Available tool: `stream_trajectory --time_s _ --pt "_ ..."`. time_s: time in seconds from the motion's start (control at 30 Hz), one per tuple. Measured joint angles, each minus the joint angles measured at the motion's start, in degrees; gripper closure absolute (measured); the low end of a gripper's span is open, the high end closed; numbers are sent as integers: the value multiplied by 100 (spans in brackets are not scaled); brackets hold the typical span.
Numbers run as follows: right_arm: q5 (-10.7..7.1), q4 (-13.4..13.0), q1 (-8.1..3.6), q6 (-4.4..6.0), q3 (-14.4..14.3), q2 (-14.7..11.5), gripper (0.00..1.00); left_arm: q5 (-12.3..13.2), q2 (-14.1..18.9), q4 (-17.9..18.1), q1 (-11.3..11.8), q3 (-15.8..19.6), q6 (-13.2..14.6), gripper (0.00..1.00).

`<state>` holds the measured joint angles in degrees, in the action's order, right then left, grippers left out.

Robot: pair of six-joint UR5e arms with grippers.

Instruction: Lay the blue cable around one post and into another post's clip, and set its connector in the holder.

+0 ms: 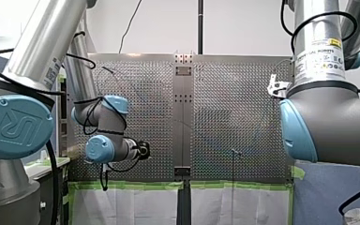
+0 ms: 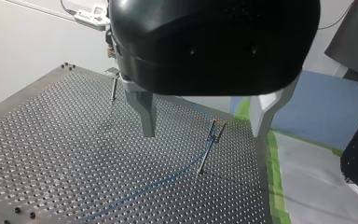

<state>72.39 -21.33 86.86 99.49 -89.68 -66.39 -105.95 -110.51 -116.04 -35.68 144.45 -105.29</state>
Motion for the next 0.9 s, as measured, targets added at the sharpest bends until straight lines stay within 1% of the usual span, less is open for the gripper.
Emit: stream_trajectory --time_s 0.17,0.27,0.33,0.47,0.57,0.7,0.9 --pt "-246 -13 -71 -16 107 22 79 -5 0 -51 4 0 0 0" --pt "-355 -23 -101 -42 163 82 79 -8 -1 -66 5 -1 0 0" --pt "-388 -7 -112 -87 200 143 79 -11 -2 -74 8 -3 0 0" --pt "-412 34 -126 -235 280 310 79 -17 -2 -96 12 -3 0 0" --pt "-449 2 -128 -299 329 428 79 -27 -1 -101 11 -5 0 0" --pt "-549 -64 -128 -324 397 493 79 -37 -1 -112 12 -26 0 0" --pt "-777 -221 -113 -337 433 514 79 -43 -1 -149 12 -68 1 0"
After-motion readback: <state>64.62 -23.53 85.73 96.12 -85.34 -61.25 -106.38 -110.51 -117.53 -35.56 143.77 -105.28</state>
